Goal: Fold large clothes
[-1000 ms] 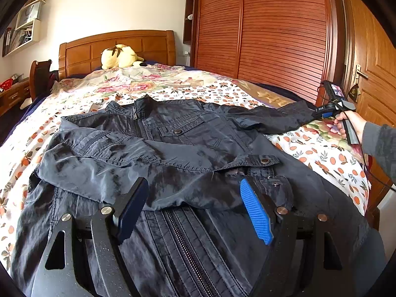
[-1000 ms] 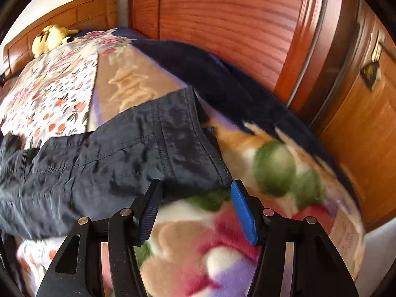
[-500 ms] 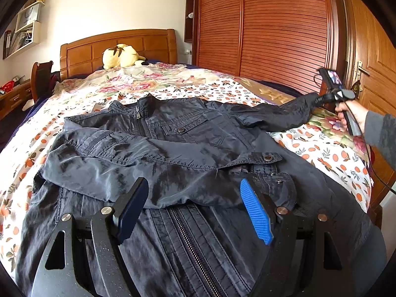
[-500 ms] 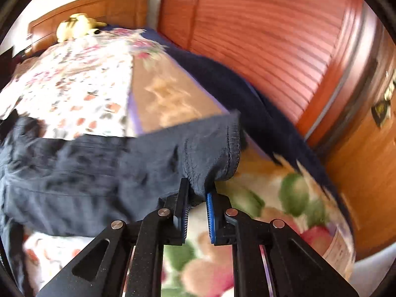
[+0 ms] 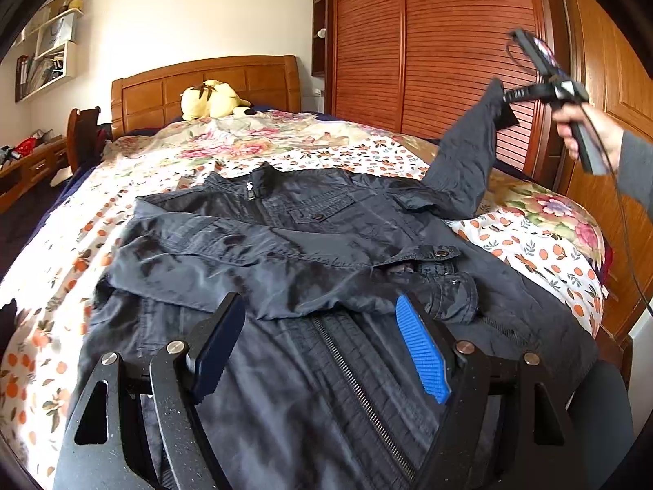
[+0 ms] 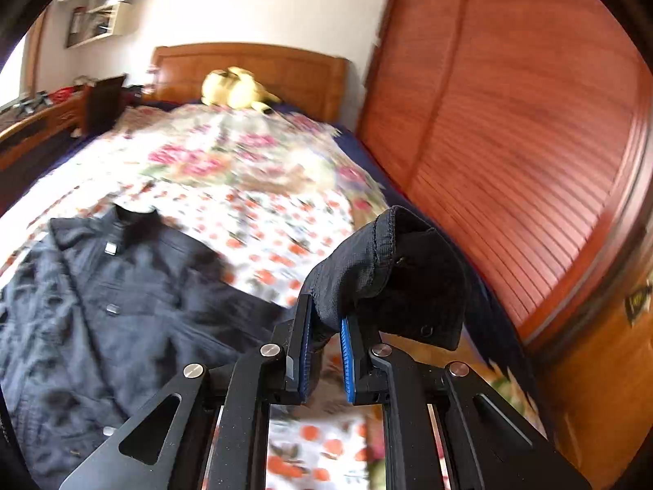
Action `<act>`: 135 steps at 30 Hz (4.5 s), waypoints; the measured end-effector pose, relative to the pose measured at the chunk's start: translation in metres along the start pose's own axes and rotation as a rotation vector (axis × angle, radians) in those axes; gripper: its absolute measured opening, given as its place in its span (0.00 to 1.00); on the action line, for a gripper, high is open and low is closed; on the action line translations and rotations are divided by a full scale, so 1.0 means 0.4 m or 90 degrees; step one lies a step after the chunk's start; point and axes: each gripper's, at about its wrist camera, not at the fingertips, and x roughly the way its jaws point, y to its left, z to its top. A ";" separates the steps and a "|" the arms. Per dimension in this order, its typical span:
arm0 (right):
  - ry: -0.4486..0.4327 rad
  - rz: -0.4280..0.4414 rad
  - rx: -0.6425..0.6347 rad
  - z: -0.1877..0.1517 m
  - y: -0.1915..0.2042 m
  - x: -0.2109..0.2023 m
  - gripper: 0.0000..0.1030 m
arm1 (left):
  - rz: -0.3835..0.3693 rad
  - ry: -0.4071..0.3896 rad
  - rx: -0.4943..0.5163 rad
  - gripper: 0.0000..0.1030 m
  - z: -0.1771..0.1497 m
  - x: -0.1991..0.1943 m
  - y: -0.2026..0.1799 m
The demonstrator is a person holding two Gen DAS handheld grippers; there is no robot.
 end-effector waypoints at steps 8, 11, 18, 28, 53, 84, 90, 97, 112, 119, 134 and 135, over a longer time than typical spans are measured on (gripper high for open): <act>-0.064 0.072 -0.071 0.035 0.175 -0.136 0.12 | 0.025 -0.006 -0.015 0.75 -0.020 -0.067 0.064; -0.082 0.102 -0.092 0.032 0.213 -0.180 0.12 | 0.035 -0.007 -0.021 0.75 -0.030 -0.090 0.089; -0.106 0.163 -0.137 0.008 0.313 -0.208 0.11 | 0.051 -0.012 -0.037 0.75 -0.046 -0.124 0.135; -0.107 0.242 -0.185 0.008 0.353 -0.264 0.11 | 0.070 -0.023 -0.055 0.75 -0.054 -0.153 0.182; 0.063 0.389 -0.182 -0.218 0.403 -0.183 0.11 | 0.094 -0.016 -0.075 0.75 -0.077 -0.153 0.232; 0.075 0.312 -0.123 -0.381 0.332 -0.160 0.41 | 0.068 0.016 -0.062 0.75 -0.123 -0.124 0.151; 0.069 0.302 -0.096 -0.385 0.331 -0.120 0.41 | 0.054 0.035 -0.056 0.75 -0.132 -0.095 0.121; 0.052 0.321 -0.054 -0.413 0.329 -0.085 0.41 | 0.057 0.046 -0.046 0.70 -0.124 -0.057 0.097; 0.063 0.292 -0.090 -0.460 0.335 -0.091 0.41 | 0.083 0.098 -0.046 0.46 -0.131 0.009 0.101; 0.063 0.286 -0.070 -0.456 0.311 -0.091 0.41 | 0.112 0.105 -0.021 0.06 -0.134 0.020 0.105; 0.042 0.300 -0.055 -0.444 0.321 -0.099 0.41 | 0.128 0.043 -0.039 0.03 -0.018 -0.073 0.184; 0.042 0.301 -0.054 -0.443 0.322 -0.098 0.41 | 0.136 0.048 -0.039 0.03 -0.021 -0.076 0.186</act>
